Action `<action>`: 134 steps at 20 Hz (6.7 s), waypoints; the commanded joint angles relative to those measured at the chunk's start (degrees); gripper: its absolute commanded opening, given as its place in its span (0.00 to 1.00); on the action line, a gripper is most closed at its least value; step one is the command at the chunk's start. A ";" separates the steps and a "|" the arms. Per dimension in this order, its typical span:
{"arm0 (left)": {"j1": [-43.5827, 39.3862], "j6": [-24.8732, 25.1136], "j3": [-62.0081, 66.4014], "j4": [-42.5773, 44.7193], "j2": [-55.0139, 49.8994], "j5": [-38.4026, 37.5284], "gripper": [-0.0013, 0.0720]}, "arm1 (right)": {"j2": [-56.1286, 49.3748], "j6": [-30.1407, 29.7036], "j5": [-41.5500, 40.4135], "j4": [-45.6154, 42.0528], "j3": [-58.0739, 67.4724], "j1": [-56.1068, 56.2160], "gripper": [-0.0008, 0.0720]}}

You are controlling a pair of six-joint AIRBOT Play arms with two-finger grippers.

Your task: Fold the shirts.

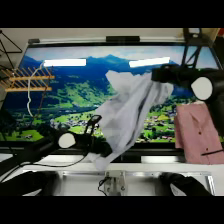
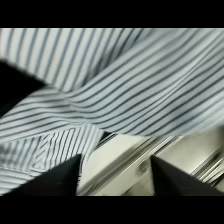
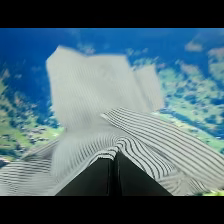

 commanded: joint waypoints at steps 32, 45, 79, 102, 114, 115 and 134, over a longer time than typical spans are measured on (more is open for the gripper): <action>27.69 29.64 56.15 -0.70 -51.08 -20.76 0.82 | 7.54 7.43 3.72 4.02 -25.79 0.26 0.10; 34.25 18.78 80.83 -1.79 -42.77 -3.80 0.09 | 4.39 18.62 -65.75 11.47 -18.62 -4.22 0.10; 32.83 9.66 42.42 23.04 -29.99 -23.32 0.95 | 6.78 -0.87 17.31 15.19 -26.21 -6.10 0.10; 32.50 15.67 64.30 13.73 -38.91 -23.58 0.09 | 6.78 -1.27 -8.70 8.63 -23.47 -6.23 0.10; 34.60 12.17 68.72 25.77 -3.76 -4.98 0.09 | 12.92 -0.37 -29.27 11.28 0.44 -5.95 0.10; 33.97 8.13 65.35 31.41 -0.76 -12.94 0.09 | 14.21 -2.62 -17.16 11.30 0.44 -5.95 0.10; 14.99 -23.32 -12.68 34.07 38.93 -14.86 0.72 | 14.21 -9.01 27.45 19.67 -29.14 -5.99 0.72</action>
